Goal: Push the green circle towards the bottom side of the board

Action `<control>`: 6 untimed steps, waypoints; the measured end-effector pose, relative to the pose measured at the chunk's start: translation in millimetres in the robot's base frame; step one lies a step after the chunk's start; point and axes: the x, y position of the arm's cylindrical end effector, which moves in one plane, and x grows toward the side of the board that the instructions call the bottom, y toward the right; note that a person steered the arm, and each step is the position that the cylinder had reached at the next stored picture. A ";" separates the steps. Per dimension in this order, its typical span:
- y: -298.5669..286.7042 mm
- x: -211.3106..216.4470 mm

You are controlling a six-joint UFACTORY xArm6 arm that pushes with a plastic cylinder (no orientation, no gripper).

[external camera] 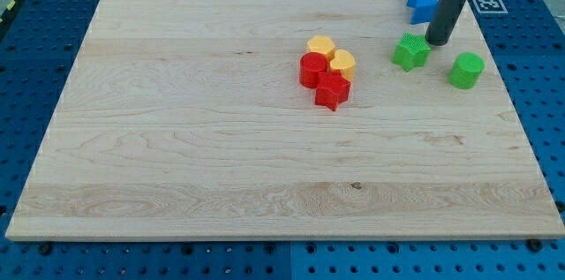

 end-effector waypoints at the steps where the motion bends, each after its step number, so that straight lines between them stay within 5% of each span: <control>1: 0.0 0.0; 3: 42.3 -18.0; 5: 22.7 80.2; 6: 18.5 84.7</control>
